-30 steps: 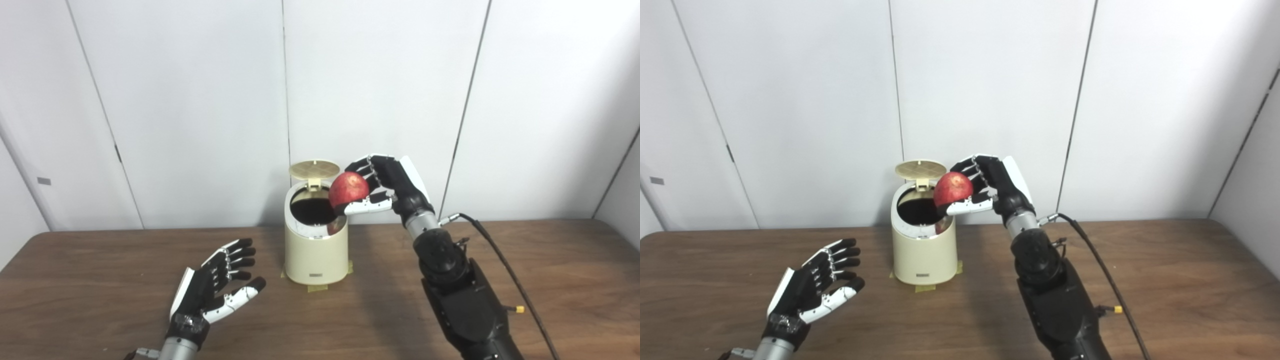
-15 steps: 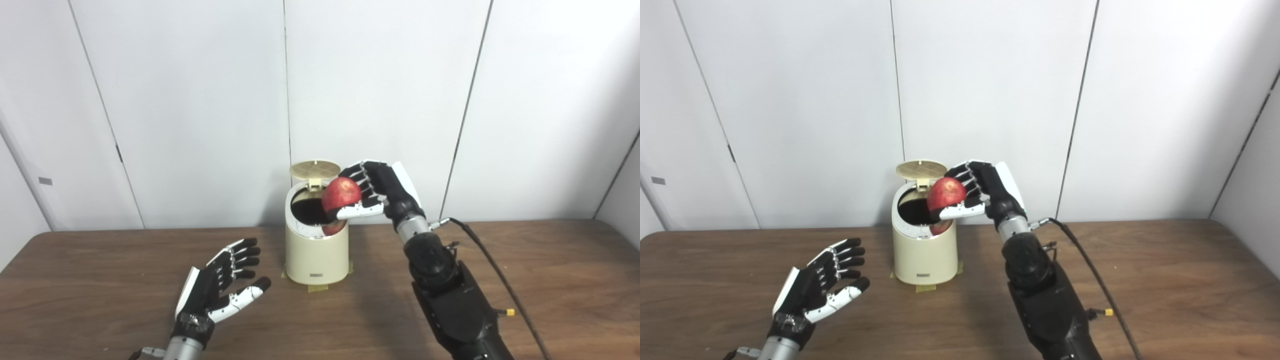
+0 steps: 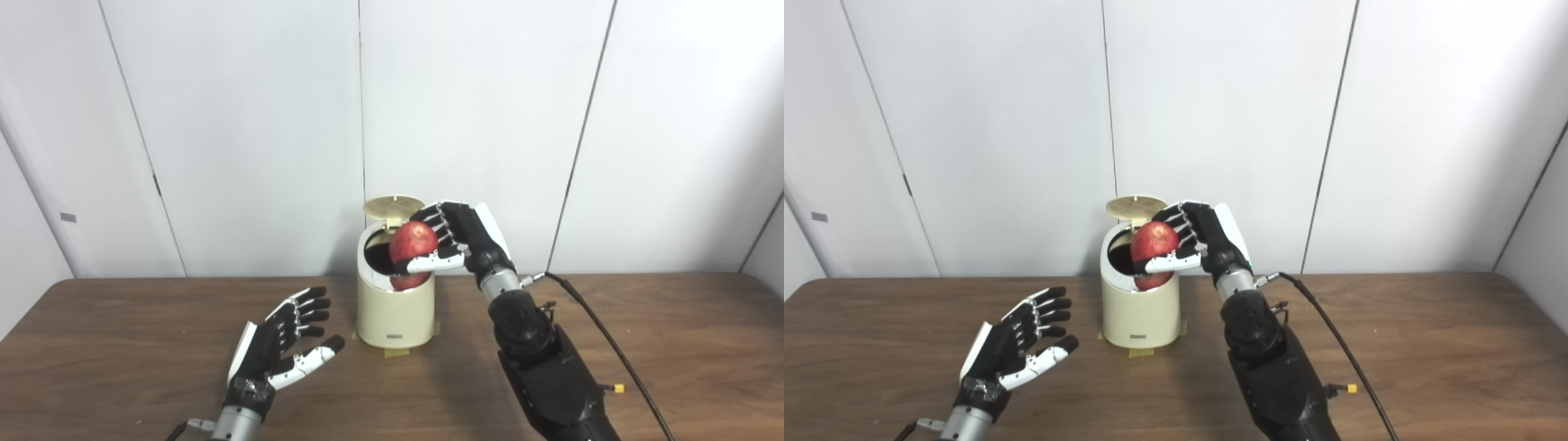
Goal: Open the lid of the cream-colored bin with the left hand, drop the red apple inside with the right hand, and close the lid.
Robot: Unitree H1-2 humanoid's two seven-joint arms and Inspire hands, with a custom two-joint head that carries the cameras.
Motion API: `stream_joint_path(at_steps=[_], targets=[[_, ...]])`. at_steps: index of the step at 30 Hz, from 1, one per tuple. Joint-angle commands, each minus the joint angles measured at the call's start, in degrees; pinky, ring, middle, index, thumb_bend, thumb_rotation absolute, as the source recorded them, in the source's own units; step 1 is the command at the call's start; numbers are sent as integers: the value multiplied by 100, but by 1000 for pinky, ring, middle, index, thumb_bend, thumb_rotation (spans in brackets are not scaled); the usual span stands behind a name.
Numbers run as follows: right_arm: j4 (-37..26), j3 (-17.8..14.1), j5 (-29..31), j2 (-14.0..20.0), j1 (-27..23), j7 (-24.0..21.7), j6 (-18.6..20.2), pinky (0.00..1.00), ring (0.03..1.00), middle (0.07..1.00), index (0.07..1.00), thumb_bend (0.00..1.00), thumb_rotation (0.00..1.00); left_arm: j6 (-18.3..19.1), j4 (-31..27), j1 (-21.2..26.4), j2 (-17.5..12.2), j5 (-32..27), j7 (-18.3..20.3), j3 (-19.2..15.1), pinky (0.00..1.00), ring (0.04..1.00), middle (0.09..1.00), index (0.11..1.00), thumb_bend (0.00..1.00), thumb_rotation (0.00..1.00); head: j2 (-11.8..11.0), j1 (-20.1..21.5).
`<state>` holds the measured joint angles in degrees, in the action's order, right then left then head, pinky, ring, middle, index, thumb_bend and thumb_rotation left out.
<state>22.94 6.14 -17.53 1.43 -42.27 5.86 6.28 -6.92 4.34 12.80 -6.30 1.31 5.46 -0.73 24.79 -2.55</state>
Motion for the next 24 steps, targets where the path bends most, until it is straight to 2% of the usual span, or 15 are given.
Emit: stream_joint_path(at_steps=[1,2,3,4,5,6,8,13,24], targets=[[-48,-19,163,-137,-363,20,-340,367,429,440,533,521,0,-102,-151,258,9,3,-39,18,696,767,790,825,748,265,3,-6],[7,-7,177,-139,-365,15,-399,390,457,445,534,522,0,-119,-148,259,6,19,-45,25,690,764,789,824,747,264,2,-12],[46,7,179,-136,-368,12,-435,511,562,473,622,548,0,-129,-148,259,4,26,-49,30,684,759,787,824,746,263,2,-12],[85,33,173,-120,-368,-15,-452,552,598,482,652,556,0,-126,-151,260,1,33,-53,35,682,757,786,825,745,263,2,-12],[107,50,170,-109,-368,-35,-459,584,647,585,695,703,30,-122,-154,260,-1,37,-56,40,682,757,787,825,747,268,2,-12],[117,59,181,-98,-362,-62,-455,604,678,650,721,794,49,-131,-151,261,-5,31,-52,44,682,758,788,825,749,271,2,-12],[100,77,184,-79,-346,-98,-418,592,701,700,751,852,54,-136,-154,257,-8,9,-41,49,685,762,791,826,746,269,7,-27],[29,128,151,-28,-328,-153,-332,562,707,732,764,874,68,-95,-160,252,-10,28,-66,60,692,765,790,821,750,266,24,-25],[10,147,166,12,-328,-246,-298,558,701,721,734,874,72,-75,-162,257,-11,39,-60,72,689,761,791,819,757,280,48,-20]])
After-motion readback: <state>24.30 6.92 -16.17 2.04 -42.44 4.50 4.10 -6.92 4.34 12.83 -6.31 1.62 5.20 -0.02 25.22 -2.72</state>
